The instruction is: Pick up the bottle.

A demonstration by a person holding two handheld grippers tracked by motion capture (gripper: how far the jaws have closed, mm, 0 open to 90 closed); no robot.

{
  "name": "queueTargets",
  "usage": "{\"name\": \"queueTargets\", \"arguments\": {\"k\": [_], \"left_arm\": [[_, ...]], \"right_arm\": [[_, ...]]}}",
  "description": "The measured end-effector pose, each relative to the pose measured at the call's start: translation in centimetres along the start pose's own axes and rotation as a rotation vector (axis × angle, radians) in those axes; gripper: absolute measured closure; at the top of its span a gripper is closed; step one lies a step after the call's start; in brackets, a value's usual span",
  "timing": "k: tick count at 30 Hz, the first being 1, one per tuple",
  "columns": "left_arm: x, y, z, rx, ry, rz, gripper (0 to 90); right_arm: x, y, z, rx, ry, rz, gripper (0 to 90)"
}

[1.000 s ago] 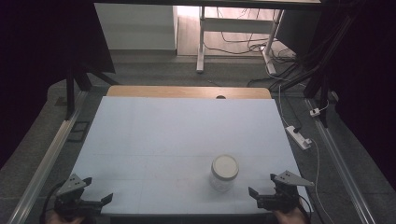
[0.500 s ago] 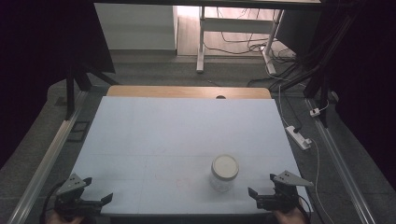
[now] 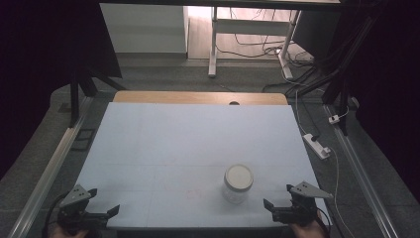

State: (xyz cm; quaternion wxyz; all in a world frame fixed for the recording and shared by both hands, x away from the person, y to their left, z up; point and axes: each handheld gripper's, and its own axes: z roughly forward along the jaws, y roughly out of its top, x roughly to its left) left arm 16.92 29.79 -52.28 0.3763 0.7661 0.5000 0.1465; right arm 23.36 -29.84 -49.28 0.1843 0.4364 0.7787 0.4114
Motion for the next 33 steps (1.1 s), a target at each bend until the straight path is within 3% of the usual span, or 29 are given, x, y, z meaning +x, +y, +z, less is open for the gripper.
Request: {"name": "queueTargets", "arguments": {"k": [16, 27, 33], "left_arm": [[0.1, 0.0, 0.0, 0.000, 0.000, -0.009, 0.0], [0.1, 0.0, 0.0, 0.002, 0.001, -0.010, 0.0], [0.1, 0.0, 0.0, 0.003, 0.002, -0.009, 0.0]], "right_arm": [[1.0, 0.6, 0.3, -0.023, 0.060, -0.084, 0.0], [1.8, 1.1, 1.3, -0.041, 0.136, -0.120, 0.0], [2.1, 1.4, 1.8, -0.044, 0.170, -0.116, 0.0]]}}
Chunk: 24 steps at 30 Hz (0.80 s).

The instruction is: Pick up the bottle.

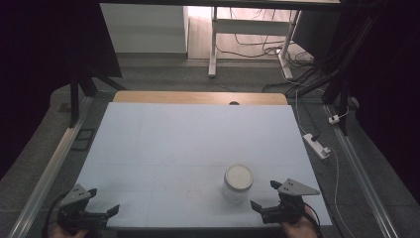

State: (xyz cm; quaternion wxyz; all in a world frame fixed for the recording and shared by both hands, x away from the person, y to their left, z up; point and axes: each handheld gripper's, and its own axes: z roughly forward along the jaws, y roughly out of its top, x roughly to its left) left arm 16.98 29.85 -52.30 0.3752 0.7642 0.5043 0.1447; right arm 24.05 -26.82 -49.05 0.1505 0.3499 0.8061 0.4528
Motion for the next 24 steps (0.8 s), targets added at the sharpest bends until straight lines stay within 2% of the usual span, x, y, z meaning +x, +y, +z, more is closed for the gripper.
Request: {"name": "queueTargets", "arguments": {"k": [10, 19, 24], "left_arm": [[0.0, 0.0, 0.0, 0.001, 0.001, 0.000, 0.0], [0.0, 0.0, 0.0, 0.001, 0.002, 0.000, 0.0], [0.0, 0.0, 0.0, 0.001, 0.002, 0.000, 0.0]], "right_arm": [[0.3, 0.4, 1.6, 0.046, 0.017, -0.027, 0.0], [0.9, 0.7, 3.4, 0.054, 0.057, -0.073, 0.0], [0.9, 1.0, 4.0, 0.048, 0.080, -0.066, 0.0]]}}
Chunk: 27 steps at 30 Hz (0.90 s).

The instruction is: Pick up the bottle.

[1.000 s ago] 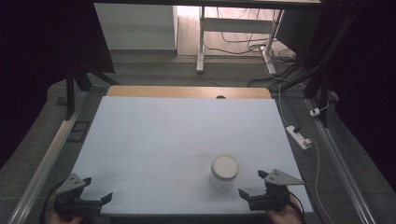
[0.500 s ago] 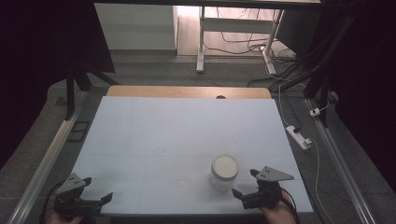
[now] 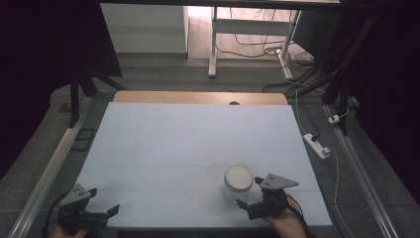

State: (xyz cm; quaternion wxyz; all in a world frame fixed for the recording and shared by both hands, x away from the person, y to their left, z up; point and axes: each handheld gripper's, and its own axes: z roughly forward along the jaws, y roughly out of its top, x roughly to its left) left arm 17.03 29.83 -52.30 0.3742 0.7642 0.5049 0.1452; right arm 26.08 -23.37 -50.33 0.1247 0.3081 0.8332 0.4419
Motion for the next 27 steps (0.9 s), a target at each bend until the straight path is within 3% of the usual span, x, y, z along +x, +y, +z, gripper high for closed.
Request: {"name": "queueTargets", "arguments": {"k": [14, 27], "left_arm": [[0.0, 0.0, 0.0, 0.000, 0.000, 0.000, 0.0], [0.0, 0.0, 0.0, 0.001, -0.001, 0.001, 0.0]], "right_arm": [[0.3, 1.1, 2.1, 0.019, 0.024, -0.061, 0.0], [-0.1, 1.2, 3.4, 0.021, 0.036, -0.049, 0.0]]}}
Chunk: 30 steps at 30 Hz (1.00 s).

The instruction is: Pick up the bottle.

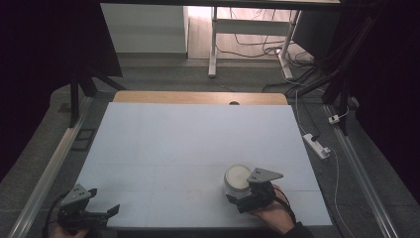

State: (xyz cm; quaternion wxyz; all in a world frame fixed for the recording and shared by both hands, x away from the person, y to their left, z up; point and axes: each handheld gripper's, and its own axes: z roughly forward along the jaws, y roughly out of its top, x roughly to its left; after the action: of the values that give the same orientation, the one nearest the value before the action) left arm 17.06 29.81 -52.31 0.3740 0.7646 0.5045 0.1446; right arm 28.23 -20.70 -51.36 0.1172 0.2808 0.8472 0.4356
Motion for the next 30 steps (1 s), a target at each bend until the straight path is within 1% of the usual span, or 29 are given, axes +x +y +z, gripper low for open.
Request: {"name": "queueTargets", "arguments": {"k": [6, 10, 13, 19, 25, 30], "left_arm": [[0.01, 0.01, 0.01, 0.000, 0.000, -0.001, 0.0], [0.00, 0.01, 0.02, 0.001, 0.000, 0.000, 0.0], [0.01, 0.01, 0.02, 0.001, -0.001, -0.001, 0.0], [0.01, 0.01, 0.01, 0.001, 0.000, 0.000, 0.0], [0.00, 0.01, -0.01, -0.001, 0.000, 0.001, 0.0], [-0.01, 0.00, -0.01, -0.001, -0.001, 0.002, 0.0]], "right_arm": [[-0.14, 0.03, 0.40, -0.003, 0.009, 0.009, 0.0], [-0.28, 0.11, 0.24, -0.021, 0.006, 0.018, 3.9], [-0.16, 0.14, 0.21, -0.018, -0.004, 0.002, 4.5], [-0.09, 0.17, 0.09, -0.014, -0.010, -0.012, 5.2], [0.09, 0.25, -0.06, -0.013, -0.018, -0.036, 5.8], [0.40, 0.41, -0.07, -0.001, 0.004, -0.052, 6.1]]}}
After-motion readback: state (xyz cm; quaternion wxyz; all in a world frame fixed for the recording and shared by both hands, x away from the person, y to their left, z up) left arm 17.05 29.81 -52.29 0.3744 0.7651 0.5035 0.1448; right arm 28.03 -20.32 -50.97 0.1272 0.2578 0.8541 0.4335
